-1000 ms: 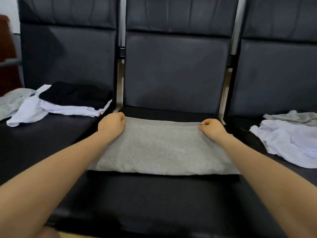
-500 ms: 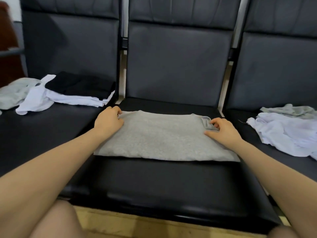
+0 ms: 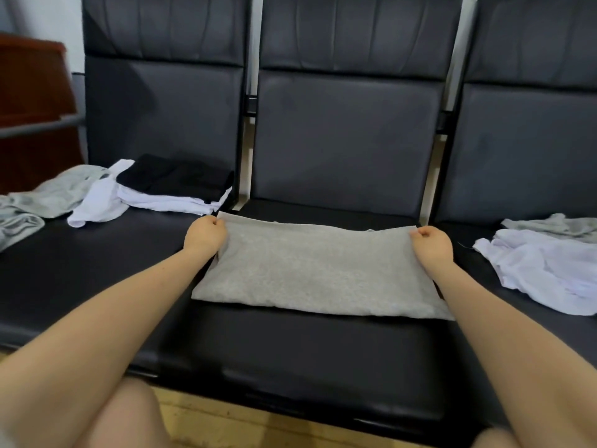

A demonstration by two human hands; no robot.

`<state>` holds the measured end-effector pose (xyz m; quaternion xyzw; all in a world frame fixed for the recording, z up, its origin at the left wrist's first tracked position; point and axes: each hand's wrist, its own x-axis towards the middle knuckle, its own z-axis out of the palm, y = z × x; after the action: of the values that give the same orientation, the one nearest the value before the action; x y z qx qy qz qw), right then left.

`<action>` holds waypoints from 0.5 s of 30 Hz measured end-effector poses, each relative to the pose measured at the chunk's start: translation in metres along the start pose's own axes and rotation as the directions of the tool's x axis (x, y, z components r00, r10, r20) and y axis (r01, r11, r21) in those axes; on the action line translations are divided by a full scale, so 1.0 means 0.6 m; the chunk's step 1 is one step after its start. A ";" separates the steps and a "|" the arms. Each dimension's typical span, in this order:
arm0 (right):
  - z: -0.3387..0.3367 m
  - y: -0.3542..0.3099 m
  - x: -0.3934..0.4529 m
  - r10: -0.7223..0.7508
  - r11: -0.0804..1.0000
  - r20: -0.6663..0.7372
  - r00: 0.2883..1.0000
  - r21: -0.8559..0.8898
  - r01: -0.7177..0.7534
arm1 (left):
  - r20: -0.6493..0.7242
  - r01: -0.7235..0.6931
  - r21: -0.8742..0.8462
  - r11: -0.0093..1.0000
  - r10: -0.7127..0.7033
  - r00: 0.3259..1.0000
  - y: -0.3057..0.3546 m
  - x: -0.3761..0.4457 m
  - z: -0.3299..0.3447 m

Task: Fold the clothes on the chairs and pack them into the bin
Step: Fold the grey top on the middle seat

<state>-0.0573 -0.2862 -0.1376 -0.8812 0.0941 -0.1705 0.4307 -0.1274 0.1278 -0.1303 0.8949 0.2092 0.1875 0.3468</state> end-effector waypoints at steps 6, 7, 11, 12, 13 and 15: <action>0.010 0.014 0.032 0.070 0.997 -0.057 0.996 0.041 -0.068 | -0.043 -0.002 0.016 1.000 0.002 0.999 -0.002 0.031 0.025; 0.012 0.014 0.033 0.058 0.998 -0.064 0.996 0.003 -0.058 | -0.046 -0.006 0.036 0.999 0.008 0.999 -0.004 0.036 0.028; 0.018 0.012 0.025 -0.010 0.970 -0.039 0.999 -0.244 0.000 | -0.065 -0.056 0.153 0.987 0.067 0.996 -0.008 0.043 0.045; 0.021 0.008 0.021 -0.032 0.947 -0.011 0.999 -0.320 0.027 | -0.067 -0.069 0.191 0.979 0.083 0.994 -0.009 0.041 0.048; 0.023 0.004 0.016 -0.051 0.919 0.017 0.999 -0.390 0.053 | -0.063 -0.080 0.228 0.970 0.097 0.993 -0.009 0.038 0.051; 0.025 -0.004 0.009 -0.058 0.887 0.057 0.997 -0.455 0.077 | -0.050 -0.087 0.265 0.960 0.103 0.993 -0.006 0.032 0.051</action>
<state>-0.0469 -0.2755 -0.1430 -0.9639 0.0917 -0.1399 0.2073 -0.0977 0.1233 -0.1501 0.9355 0.1999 0.2029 0.2090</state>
